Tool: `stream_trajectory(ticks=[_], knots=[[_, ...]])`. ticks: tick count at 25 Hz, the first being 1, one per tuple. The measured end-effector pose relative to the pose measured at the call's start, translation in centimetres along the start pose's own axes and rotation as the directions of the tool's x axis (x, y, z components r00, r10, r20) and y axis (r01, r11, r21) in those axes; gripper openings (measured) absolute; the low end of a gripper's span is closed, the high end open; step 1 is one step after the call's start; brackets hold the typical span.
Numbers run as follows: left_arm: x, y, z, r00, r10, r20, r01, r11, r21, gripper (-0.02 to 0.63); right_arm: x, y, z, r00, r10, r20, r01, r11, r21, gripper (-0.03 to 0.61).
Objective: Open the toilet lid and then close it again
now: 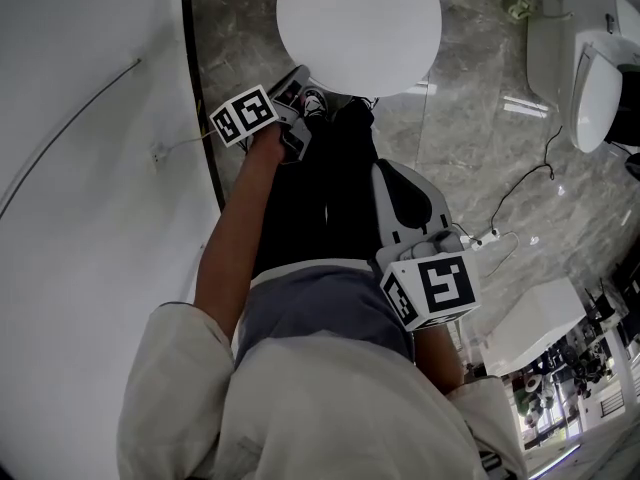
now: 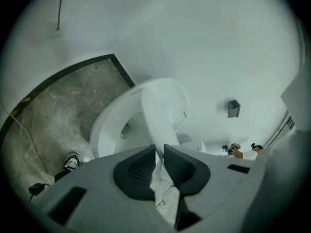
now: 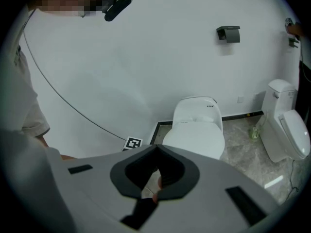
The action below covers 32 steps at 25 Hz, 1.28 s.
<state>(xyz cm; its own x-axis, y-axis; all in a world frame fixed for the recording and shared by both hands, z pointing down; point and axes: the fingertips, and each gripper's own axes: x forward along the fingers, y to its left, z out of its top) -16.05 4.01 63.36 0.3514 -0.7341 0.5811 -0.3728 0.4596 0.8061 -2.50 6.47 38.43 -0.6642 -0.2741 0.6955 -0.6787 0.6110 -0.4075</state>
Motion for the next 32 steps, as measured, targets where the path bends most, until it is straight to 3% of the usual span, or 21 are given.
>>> stream_trajectory(ticks=[32], knots=[[-0.8,-8.1,5.3,0.993,-0.107,0.040,0.106,0.994,0.009,0.049,-3.2,2.6,6.1,0.996,0.007,0.084,-0.001,0.997,-0.078,0.010]])
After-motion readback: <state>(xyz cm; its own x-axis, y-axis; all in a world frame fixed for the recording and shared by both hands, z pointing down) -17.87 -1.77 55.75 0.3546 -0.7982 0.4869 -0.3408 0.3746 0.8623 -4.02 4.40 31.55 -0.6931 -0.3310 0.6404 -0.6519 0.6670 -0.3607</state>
